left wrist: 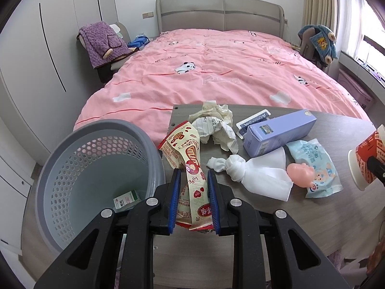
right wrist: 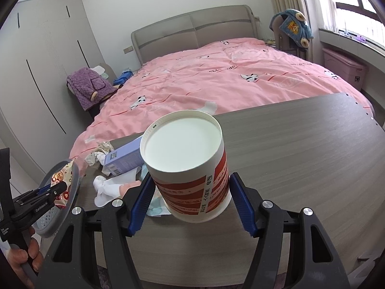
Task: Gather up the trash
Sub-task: 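Carry the wrapper and the cup over the basket with both tools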
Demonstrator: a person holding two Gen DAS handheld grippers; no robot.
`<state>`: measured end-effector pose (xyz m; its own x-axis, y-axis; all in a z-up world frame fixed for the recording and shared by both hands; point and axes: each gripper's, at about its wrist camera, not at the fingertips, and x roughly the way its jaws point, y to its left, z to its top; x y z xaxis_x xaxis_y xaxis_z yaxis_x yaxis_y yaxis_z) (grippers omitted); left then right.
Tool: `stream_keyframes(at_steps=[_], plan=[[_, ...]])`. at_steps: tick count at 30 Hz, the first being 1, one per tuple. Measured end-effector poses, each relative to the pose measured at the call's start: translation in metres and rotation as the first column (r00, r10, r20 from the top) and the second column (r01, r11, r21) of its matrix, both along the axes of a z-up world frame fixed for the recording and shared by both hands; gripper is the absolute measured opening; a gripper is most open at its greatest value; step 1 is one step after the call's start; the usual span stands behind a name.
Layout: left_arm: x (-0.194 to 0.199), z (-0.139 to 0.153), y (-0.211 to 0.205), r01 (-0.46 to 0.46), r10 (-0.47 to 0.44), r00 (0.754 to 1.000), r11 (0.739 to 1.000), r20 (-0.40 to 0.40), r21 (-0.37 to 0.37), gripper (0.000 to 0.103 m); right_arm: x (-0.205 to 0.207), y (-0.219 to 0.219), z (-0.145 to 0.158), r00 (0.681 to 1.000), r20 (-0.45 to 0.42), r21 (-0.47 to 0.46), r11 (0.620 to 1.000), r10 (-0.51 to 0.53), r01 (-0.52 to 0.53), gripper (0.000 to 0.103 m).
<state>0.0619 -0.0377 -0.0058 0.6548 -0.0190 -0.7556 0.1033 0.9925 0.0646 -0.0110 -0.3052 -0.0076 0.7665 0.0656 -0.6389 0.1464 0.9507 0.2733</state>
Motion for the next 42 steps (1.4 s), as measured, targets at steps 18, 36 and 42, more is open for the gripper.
stream_keyframes(at_steps=[18, 36, 42], plan=[[-0.023, 0.018, 0.054, -0.057, 0.061, 0.996, 0.997, 0.067, -0.054, 0.022, 0.003, 0.078, 0.018, 0.987, 0.02, -0.021, 0.987, 0.159, -0.158, 0.062], [-0.023, 0.001, 0.14, -0.188, 0.191, 0.981, 0.98, 0.036, -0.065, 0.022, 0.054, 0.2, 0.009, 0.91, -0.009, -0.012, 0.91, 0.414, -0.414, 0.062], [-0.011, -0.007, 0.166, -0.229, 0.231, 0.973, 0.97, 0.019, -0.077, 0.022, 0.075, 0.234, 0.005, 0.878, -0.028, -0.016, 0.878, 0.478, -0.478, 0.062]])
